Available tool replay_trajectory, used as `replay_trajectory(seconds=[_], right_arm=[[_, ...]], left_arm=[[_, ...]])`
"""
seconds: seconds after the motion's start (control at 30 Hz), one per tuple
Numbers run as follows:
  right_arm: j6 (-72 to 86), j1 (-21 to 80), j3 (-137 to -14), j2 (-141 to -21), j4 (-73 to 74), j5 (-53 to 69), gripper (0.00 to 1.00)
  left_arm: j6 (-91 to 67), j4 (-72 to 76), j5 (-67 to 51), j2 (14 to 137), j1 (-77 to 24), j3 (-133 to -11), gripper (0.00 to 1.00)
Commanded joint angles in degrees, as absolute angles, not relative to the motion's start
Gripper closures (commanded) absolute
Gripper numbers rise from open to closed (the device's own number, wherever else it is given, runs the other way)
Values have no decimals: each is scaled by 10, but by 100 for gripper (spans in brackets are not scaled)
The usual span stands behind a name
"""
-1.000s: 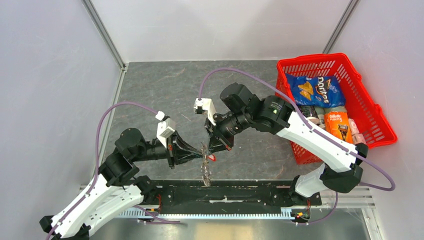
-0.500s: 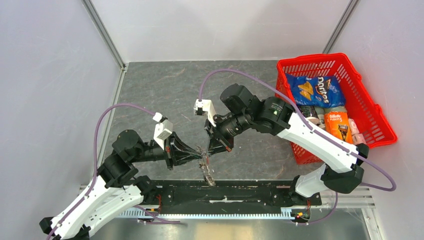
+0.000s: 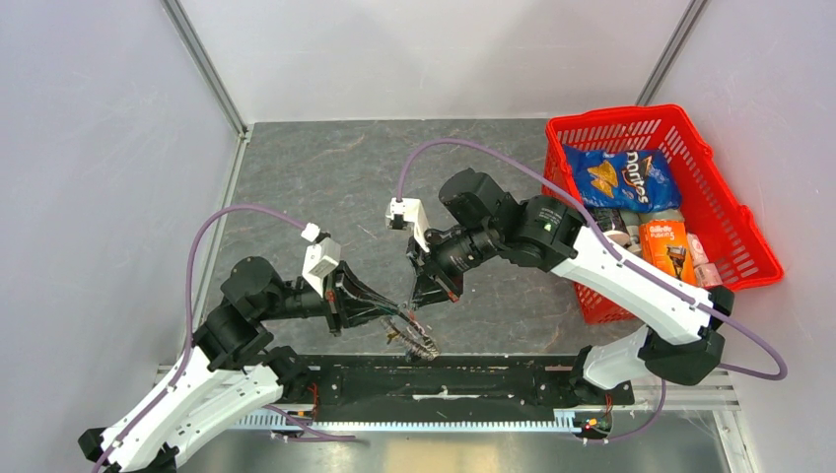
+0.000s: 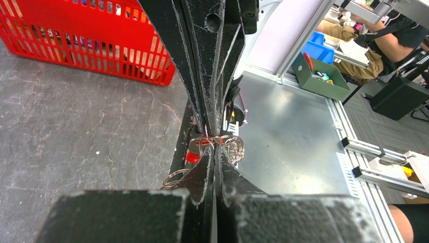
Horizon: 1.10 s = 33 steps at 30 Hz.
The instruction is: Put the keys on the keyring
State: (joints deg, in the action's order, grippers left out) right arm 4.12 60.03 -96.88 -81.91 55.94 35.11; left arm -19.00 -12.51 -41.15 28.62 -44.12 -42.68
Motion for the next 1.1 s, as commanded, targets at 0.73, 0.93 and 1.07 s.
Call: replay_trajectory(seconds=[0.73, 0.93, 1.07], right_arm=[[60, 598, -924, -791, 512, 350, 100], [64, 598, -918, -793, 505, 351, 100], [65, 598, -918, -795, 499, 357, 100]], left_arm=[[-198, -39, -457, 253, -443, -423, 98], [-199, -36, -458, 253, -443, -422, 98], [-199, -36, -457, 251, -443, -421, 98]])
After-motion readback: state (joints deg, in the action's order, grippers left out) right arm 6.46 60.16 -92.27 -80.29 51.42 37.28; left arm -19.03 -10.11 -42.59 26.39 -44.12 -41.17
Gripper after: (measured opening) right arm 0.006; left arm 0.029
